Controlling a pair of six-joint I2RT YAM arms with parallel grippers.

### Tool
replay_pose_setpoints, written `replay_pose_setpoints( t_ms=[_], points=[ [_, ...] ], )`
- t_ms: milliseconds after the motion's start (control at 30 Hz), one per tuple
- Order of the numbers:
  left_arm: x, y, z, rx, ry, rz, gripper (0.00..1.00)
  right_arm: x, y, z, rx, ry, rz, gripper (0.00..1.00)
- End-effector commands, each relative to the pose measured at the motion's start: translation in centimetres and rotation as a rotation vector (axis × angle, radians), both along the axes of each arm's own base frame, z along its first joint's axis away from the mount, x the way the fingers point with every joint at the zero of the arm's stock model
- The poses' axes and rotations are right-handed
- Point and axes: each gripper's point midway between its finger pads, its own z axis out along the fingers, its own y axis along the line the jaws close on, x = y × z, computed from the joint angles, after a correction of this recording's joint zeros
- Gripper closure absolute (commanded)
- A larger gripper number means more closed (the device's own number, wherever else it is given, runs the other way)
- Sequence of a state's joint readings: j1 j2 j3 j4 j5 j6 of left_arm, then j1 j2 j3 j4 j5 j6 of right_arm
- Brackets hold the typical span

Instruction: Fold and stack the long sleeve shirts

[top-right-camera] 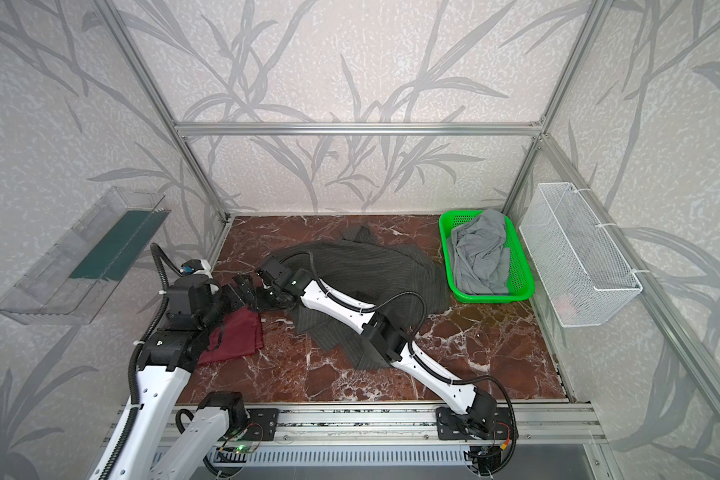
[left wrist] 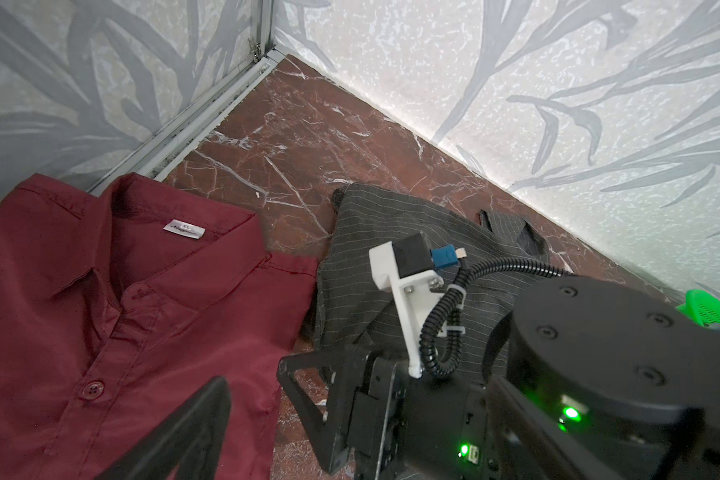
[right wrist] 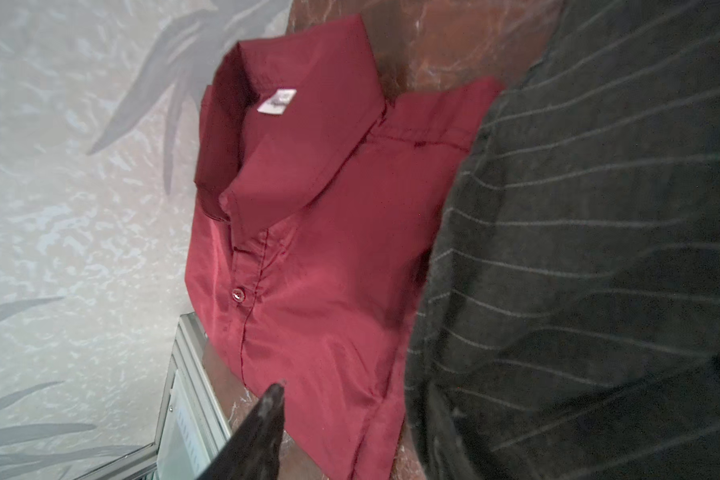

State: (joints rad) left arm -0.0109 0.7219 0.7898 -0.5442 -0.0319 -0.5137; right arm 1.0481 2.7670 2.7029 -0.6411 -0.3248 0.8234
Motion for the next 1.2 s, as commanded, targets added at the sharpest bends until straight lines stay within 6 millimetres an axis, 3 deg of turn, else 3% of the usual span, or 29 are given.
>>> replay_pose_setpoints(
  t_ms=[0,67,100,167,333,433,633,933,1033,1167],
  points=[
    [-0.4,0.7,0.0,0.026,0.006,0.023,0.04,0.2,-1.4,3.0,-0.023,-0.008,-0.027,0.42],
    [-0.4,0.6,0.1,0.025,0.005,0.020,0.04,0.4,-2.3,4.3,-0.030,-0.026,-0.012,0.40],
    [-0.5,0.5,0.1,0.025,0.003,0.016,0.04,2.0,-3.4,5.4,-0.015,-0.036,-0.022,0.39],
    [-0.4,0.3,0.2,0.023,-0.002,-0.002,0.04,2.4,-4.7,7.4,-0.012,-0.062,0.005,0.38],
    [-0.4,0.3,0.3,0.028,-0.003,0.001,0.04,1.6,-7.3,10.7,-0.063,-0.165,0.084,0.34],
    [-0.5,0.5,0.4,0.033,-0.001,0.010,0.04,0.5,-8.7,11.1,-0.105,-0.163,0.137,0.33],
    [-0.6,0.4,0.3,0.031,-0.001,0.006,0.04,2.0,-15.2,8.9,-0.324,-0.191,0.082,0.36],
    [0.2,-0.7,-0.6,0.002,0.028,-0.049,0.04,2.7,-20.4,3.2,-0.253,-0.121,-0.044,0.41],
    [0.2,-0.7,-0.7,0.000,0.029,-0.048,0.04,1.5,-19.7,1.1,-0.239,-0.044,0.004,0.44],
    [0.2,-0.6,-0.7,0.004,0.031,-0.044,0.04,-1.4,-16.5,0.0,-0.177,-0.001,0.087,0.49]
  ],
)
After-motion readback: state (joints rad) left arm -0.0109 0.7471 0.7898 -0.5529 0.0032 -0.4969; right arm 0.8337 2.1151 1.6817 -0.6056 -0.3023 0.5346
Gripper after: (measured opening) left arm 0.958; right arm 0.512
